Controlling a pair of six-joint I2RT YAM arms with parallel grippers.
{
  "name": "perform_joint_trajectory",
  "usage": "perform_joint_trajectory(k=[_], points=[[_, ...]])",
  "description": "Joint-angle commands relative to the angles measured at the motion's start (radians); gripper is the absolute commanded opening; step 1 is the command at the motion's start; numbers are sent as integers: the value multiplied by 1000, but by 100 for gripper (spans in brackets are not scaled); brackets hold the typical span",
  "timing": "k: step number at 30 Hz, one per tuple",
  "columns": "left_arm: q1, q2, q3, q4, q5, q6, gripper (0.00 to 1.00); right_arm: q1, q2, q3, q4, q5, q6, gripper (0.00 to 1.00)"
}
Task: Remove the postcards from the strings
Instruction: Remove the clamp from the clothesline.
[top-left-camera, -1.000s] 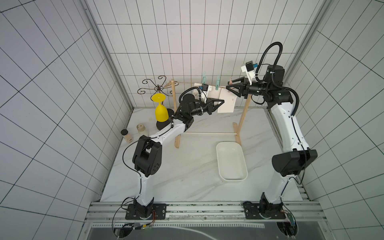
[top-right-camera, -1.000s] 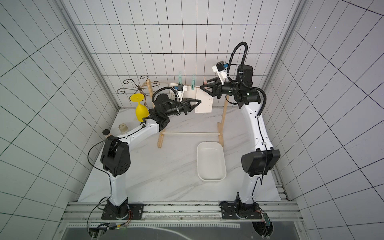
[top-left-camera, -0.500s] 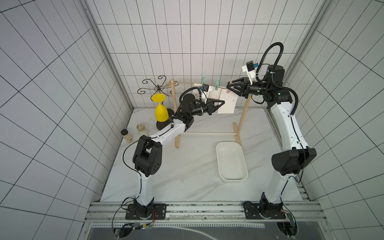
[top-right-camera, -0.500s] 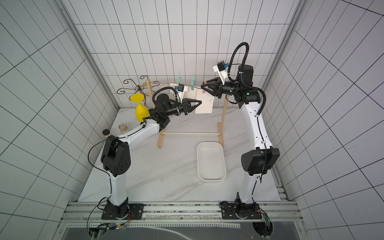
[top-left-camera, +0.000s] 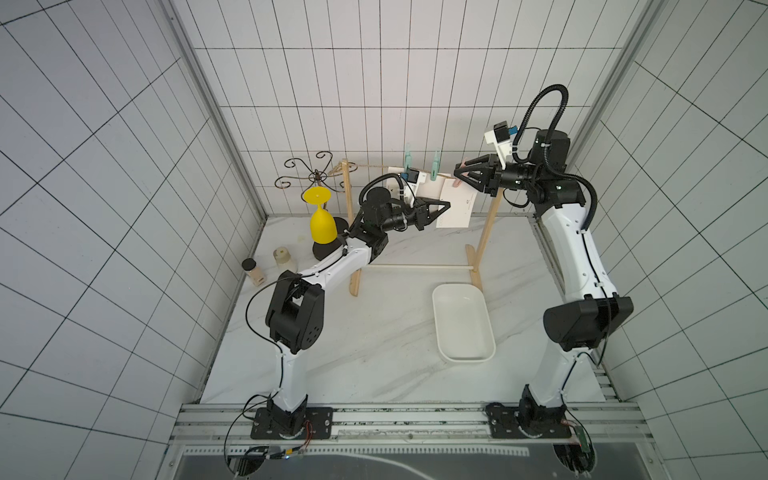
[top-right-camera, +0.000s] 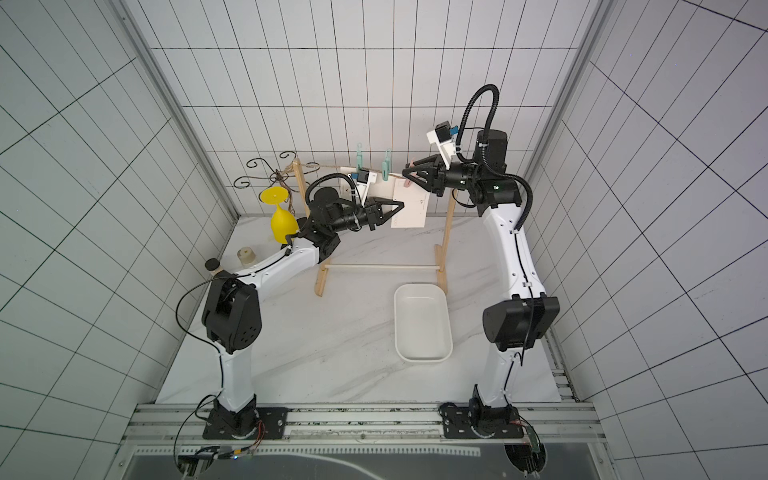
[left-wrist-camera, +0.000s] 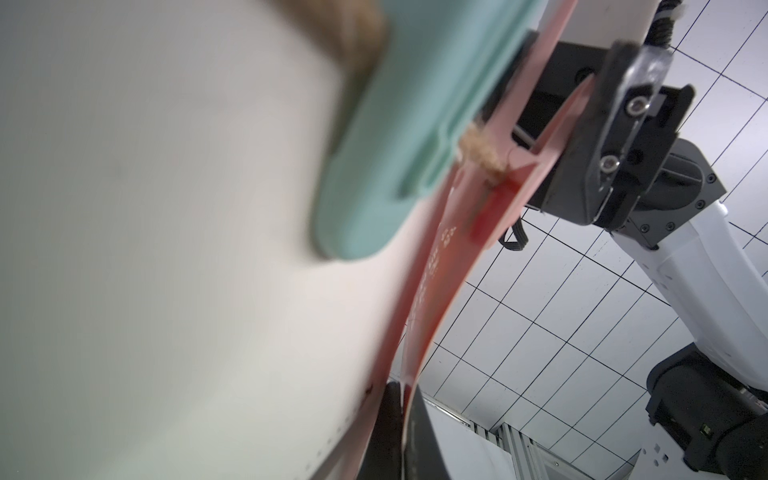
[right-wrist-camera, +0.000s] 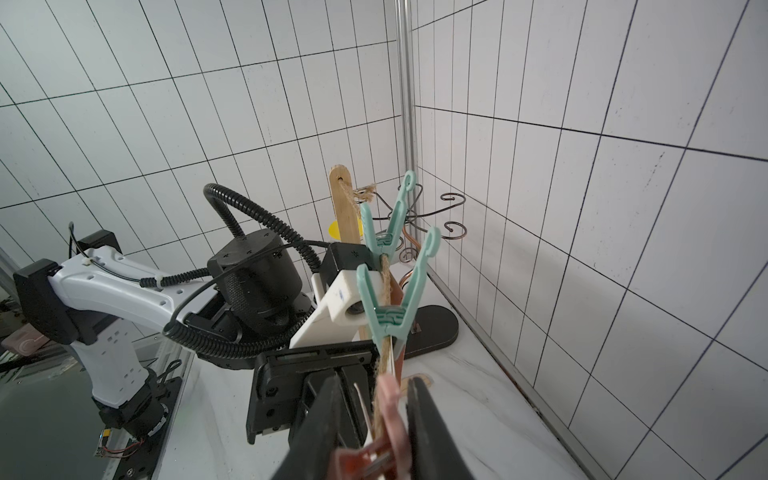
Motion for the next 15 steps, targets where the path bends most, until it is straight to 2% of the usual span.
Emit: perform_joint_trajectory(k=[1, 7, 15], points=[[0, 16, 34, 3, -5, -5, 0, 3, 9, 43, -12, -55, -7, 0], [2, 11, 30, 4, -4, -6, 0, 3, -6, 35, 16, -27, 13, 0], [-8, -16, -7, 1, -5, 8, 0, 3, -111, -74, 256, 124, 127, 0]])
